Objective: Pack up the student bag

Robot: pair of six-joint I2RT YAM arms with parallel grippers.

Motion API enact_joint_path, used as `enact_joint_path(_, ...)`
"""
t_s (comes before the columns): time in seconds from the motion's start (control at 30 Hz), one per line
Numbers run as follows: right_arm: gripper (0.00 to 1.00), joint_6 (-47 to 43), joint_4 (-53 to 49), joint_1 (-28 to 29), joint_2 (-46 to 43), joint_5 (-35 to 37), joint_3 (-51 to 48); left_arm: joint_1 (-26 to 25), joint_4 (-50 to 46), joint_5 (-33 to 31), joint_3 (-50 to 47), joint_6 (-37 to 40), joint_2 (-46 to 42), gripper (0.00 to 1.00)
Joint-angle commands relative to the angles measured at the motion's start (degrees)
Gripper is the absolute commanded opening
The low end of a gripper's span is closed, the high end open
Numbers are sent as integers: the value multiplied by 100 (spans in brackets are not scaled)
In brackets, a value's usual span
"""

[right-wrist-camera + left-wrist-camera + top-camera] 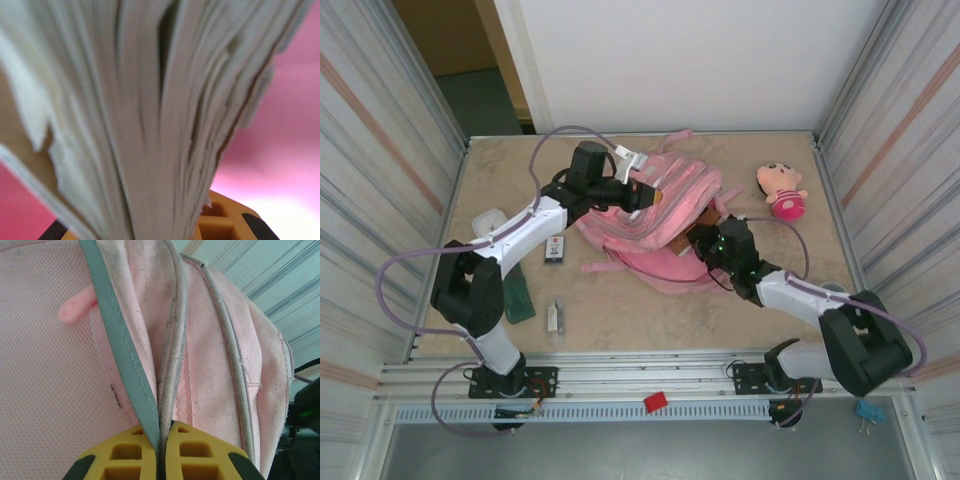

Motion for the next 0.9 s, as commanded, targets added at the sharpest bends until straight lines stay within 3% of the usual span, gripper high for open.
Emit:
enact_joint_path(0.0,0,25,1330,25,345,-20,436,29,911,724,502,-112,3,0)
enact_joint_path(0.43,0,115,1961,26,1917,-612,1264,194,763,1218,777,66,18,0)
enact_joint_path(0.67,11,250,1352,17,2556,-617,1620,329,804,1258,682,21,-11,0)
enact_joint_path(0.87,47,-3,133,-73,2286,-480,1758,341,417,855,663,391,-125,0)
